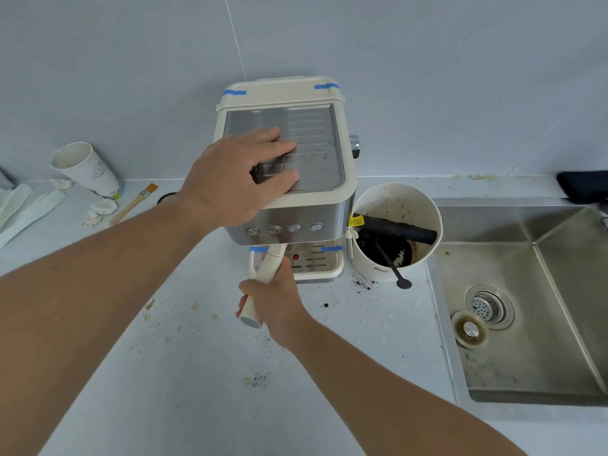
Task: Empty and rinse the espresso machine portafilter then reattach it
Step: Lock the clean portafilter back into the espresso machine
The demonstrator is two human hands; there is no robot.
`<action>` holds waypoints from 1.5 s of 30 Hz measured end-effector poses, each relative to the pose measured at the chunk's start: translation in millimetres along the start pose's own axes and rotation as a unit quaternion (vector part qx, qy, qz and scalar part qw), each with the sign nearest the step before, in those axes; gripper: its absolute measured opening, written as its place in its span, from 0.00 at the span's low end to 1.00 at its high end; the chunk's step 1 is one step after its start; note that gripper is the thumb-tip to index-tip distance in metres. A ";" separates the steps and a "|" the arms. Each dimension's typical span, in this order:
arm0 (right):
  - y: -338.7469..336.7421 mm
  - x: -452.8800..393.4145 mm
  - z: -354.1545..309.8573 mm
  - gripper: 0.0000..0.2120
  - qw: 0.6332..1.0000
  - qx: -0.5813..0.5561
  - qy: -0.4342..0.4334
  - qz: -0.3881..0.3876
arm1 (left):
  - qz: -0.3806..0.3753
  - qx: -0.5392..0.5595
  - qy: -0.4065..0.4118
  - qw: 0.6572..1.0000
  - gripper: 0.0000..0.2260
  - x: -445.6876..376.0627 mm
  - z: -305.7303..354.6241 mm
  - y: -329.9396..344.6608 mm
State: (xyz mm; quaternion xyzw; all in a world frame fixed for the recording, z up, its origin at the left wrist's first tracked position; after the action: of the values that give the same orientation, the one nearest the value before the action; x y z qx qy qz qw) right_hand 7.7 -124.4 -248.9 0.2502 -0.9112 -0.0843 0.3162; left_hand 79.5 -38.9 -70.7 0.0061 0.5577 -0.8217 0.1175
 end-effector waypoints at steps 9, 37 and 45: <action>-31.1 1.4 -6.2 0.29 0.992 0.093 0.037 -0.077 | -0.006 0.003 0.002 1.000 0.24 -0.3 -1.6 1.6; -69.4 31.2 -30.0 0.23 0.990 0.129 0.042 -0.047 | 0.023 0.004 -0.002 1.000 0.23 3.7 -0.3 2.3; -79.9 71.1 -66.5 0.09 0.994 0.105 0.001 -0.019 | 0.004 -0.007 -0.006 1.000 0.21 7.8 4.4 2.3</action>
State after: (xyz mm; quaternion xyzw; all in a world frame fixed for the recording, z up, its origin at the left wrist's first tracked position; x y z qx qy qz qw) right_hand 33.0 -229.0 -183.7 0.2996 -0.9097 0.0057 0.2874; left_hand 73.0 -45.2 -72.3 0.0025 0.5623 -0.8176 0.1239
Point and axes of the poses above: each hand's wrist, its own x-axis away from the middle knuckle, its own y-axis out of the palm, z = x × y, the point moved 6 cm from there along -x, towards the middle knuckle, and after that the axes turned 4 degrees about -y, right-handed, at the moved point
